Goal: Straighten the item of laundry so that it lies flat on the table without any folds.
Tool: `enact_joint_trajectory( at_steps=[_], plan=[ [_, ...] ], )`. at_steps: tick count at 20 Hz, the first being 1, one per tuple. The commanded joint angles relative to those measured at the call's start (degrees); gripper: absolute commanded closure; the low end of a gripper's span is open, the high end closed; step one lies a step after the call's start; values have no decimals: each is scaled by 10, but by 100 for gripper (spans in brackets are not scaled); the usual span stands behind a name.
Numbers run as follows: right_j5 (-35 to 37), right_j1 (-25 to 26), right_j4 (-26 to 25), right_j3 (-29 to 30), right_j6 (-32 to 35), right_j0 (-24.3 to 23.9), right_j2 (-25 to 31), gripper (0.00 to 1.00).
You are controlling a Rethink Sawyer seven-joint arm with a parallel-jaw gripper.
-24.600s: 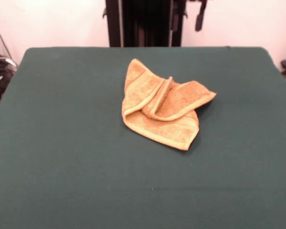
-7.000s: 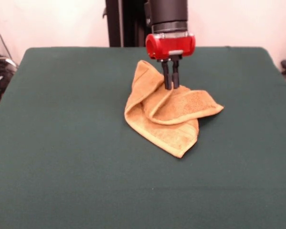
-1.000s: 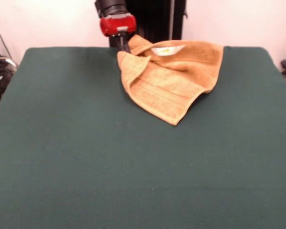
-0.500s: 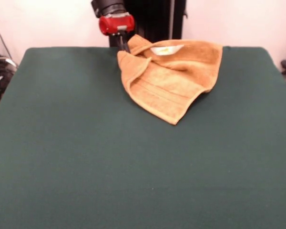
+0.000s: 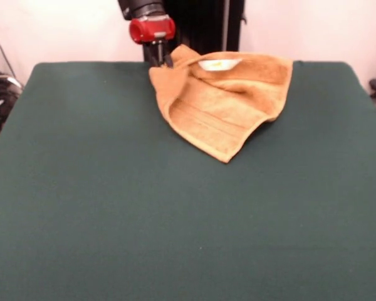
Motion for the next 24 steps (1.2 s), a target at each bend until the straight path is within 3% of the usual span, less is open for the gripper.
enact_joint_trajectory(
  at_steps=[1, 6, 9, 17, 24],
  plan=[
    [113, 130, -39, 47, -14, 39, 69, 0],
    [120, 117, -33, 53, 4, 69, 63, 0],
    [107, 82, -35, 71, 16, 83, 55, 0],
    [120, -52, -72, 91, 100, 115, 27, 0],
    [165, -172, -161, 68, 190, 120, 9, 0]
  ],
)
